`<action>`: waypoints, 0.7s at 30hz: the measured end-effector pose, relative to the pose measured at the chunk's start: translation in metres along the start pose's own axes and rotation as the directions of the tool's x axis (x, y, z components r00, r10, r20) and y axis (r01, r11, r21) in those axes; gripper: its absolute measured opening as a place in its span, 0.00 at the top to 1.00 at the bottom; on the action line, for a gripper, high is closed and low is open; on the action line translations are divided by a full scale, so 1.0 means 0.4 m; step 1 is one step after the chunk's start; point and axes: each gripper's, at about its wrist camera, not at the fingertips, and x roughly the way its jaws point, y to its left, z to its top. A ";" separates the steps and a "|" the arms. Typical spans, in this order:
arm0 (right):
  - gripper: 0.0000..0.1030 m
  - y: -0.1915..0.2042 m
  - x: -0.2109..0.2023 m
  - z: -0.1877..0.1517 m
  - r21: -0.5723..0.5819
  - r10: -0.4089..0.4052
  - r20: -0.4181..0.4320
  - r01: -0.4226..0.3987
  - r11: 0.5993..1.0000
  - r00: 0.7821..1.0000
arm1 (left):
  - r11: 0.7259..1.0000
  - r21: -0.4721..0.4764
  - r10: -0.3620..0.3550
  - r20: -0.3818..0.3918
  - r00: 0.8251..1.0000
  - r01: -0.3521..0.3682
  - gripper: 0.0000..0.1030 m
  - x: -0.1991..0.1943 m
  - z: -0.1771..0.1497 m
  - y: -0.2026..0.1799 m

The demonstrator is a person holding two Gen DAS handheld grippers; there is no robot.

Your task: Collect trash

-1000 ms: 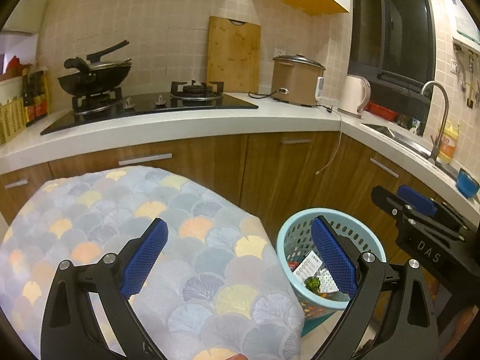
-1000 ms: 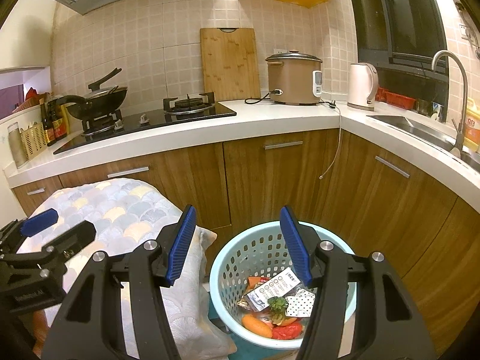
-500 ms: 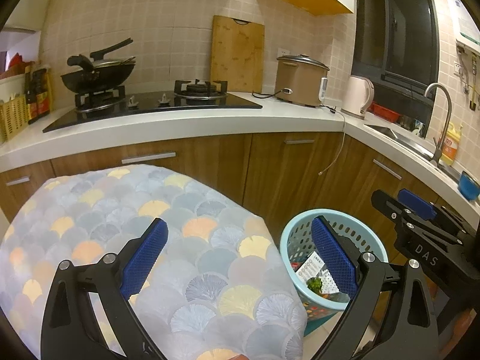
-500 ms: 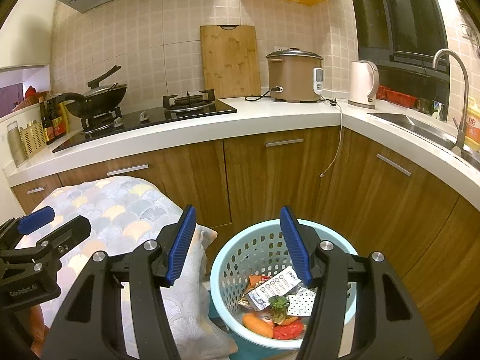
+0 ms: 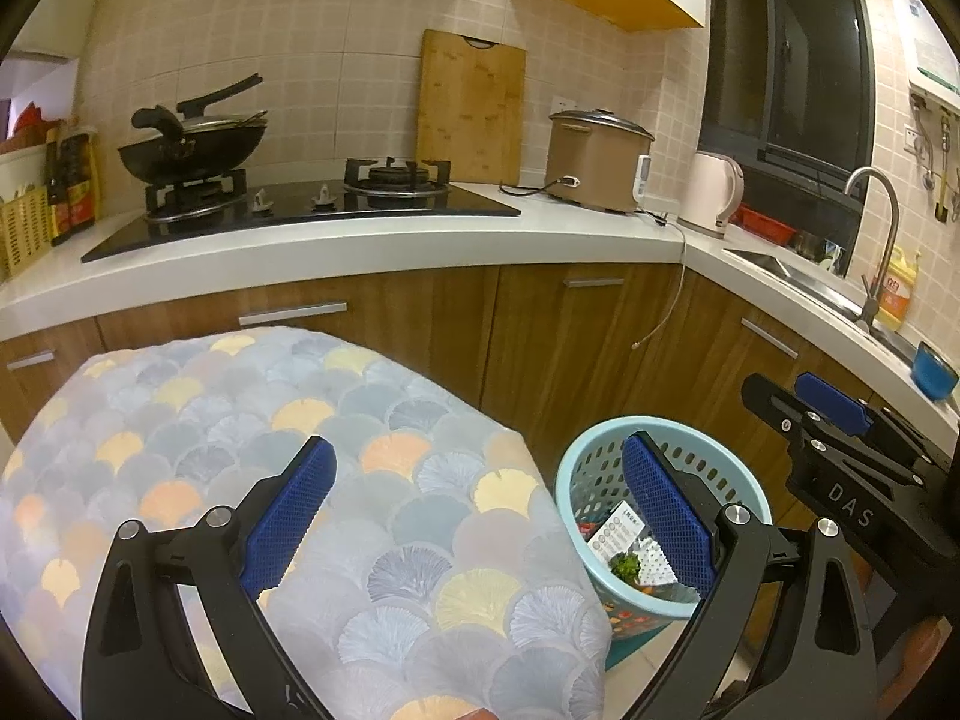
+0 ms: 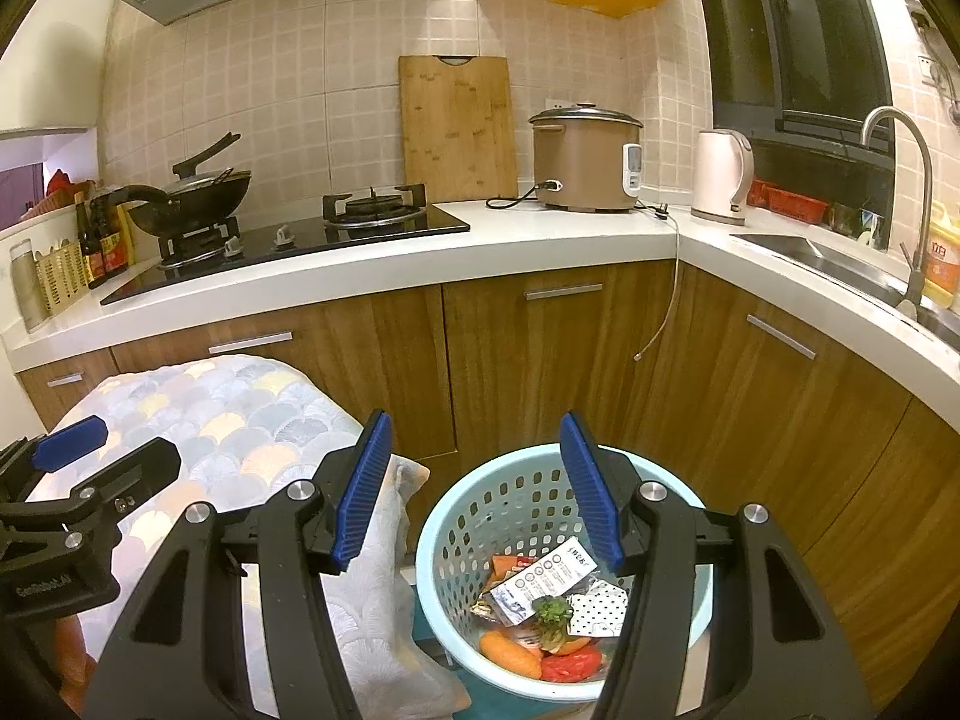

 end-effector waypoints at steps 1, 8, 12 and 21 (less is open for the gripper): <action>0.47 0.000 -0.002 -0.001 0.002 0.002 0.001 -0.002 1.000 1.000 | 1.000 0.002 0.001 0.001 1.000 -0.001 0.09 0.000 -0.001 0.001; 0.47 -0.002 -0.012 -0.005 0.002 -0.003 0.013 0.003 1.000 1.000 | 1.000 0.008 0.007 0.019 1.000 -0.007 0.09 -0.009 -0.010 0.001; 0.47 -0.002 -0.015 -0.008 0.001 -0.001 0.017 0.001 1.000 1.000 | 1.000 0.007 0.007 0.018 1.000 -0.007 0.09 -0.012 -0.011 -0.001; 0.47 0.007 -0.025 -0.003 -0.018 0.001 0.034 -0.001 1.000 0.999 | 1.000 0.023 0.004 0.046 0.999 -0.005 0.09 -0.027 -0.009 -0.008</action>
